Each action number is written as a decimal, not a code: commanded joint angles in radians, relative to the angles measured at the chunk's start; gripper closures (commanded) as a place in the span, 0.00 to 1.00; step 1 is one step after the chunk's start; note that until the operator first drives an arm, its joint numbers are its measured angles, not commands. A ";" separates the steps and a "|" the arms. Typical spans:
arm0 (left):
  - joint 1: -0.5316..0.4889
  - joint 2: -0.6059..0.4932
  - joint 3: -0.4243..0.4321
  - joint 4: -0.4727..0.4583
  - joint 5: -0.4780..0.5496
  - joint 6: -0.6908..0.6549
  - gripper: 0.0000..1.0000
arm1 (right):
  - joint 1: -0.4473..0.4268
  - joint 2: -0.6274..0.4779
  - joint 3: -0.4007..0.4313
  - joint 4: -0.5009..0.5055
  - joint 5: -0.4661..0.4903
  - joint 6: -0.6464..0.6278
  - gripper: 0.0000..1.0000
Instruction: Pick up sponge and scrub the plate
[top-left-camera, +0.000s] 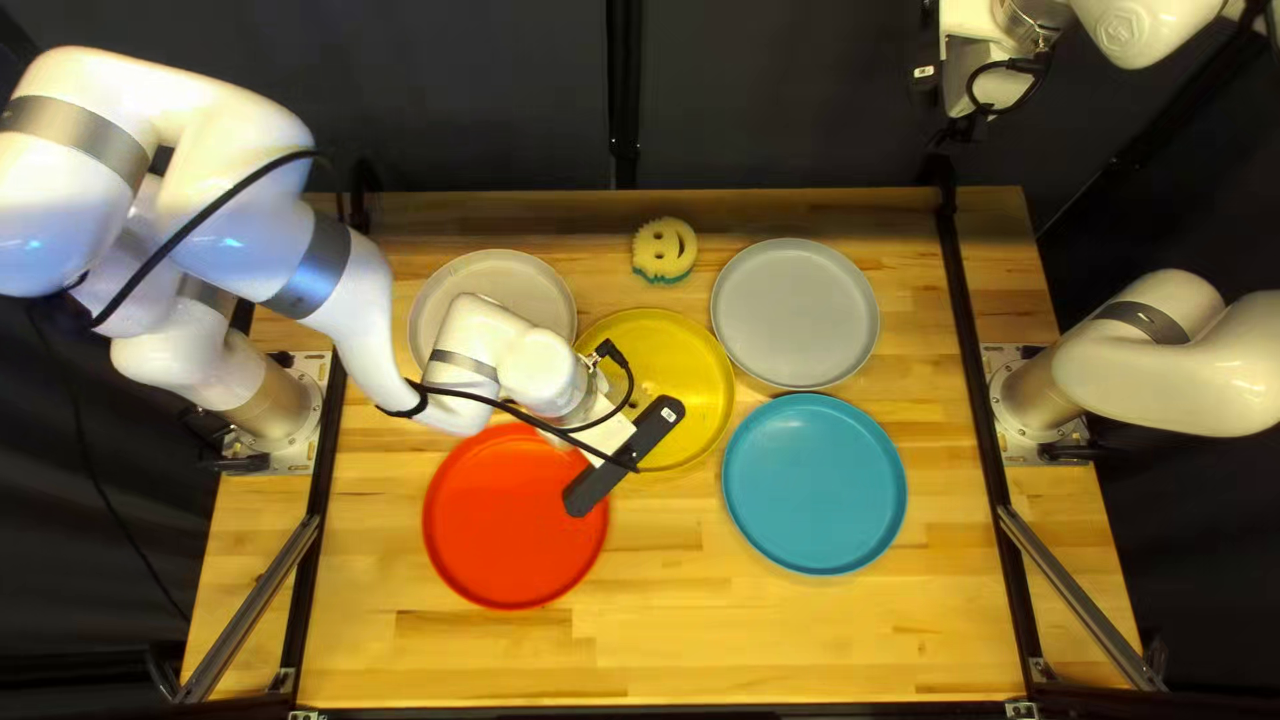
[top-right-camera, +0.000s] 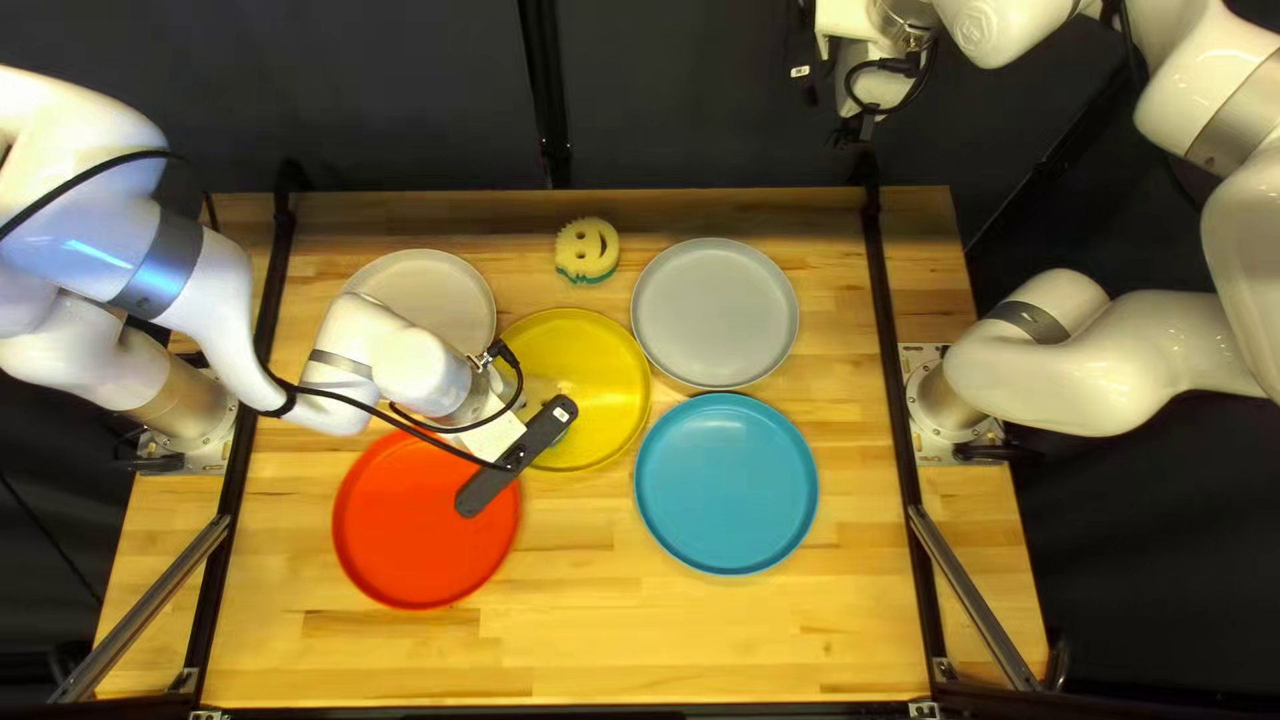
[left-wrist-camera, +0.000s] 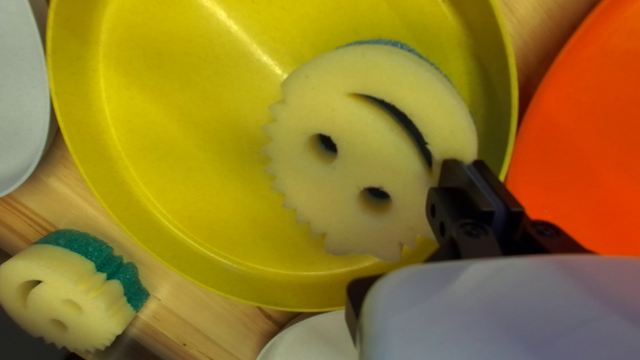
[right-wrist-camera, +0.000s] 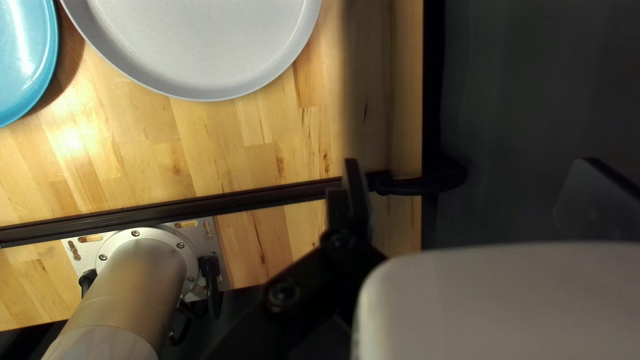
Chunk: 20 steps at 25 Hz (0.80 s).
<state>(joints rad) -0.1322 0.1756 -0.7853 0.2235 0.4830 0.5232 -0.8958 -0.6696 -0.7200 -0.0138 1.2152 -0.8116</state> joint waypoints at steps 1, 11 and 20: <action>0.016 0.082 -0.102 -0.012 -0.005 0.041 1.00 | 0.000 0.000 0.000 0.000 0.000 0.000 0.00; 0.040 0.091 -0.125 0.001 -0.009 0.081 1.00 | 0.000 0.000 0.000 0.000 0.000 0.000 0.00; 0.087 -0.074 0.093 -0.027 -0.003 0.079 1.00 | 0.000 0.000 0.000 0.000 0.000 0.000 0.00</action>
<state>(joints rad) -0.0567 0.1413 -0.7362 0.2091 0.4716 0.6036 -0.8958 -0.6696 -0.7200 -0.0138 1.2152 -0.8116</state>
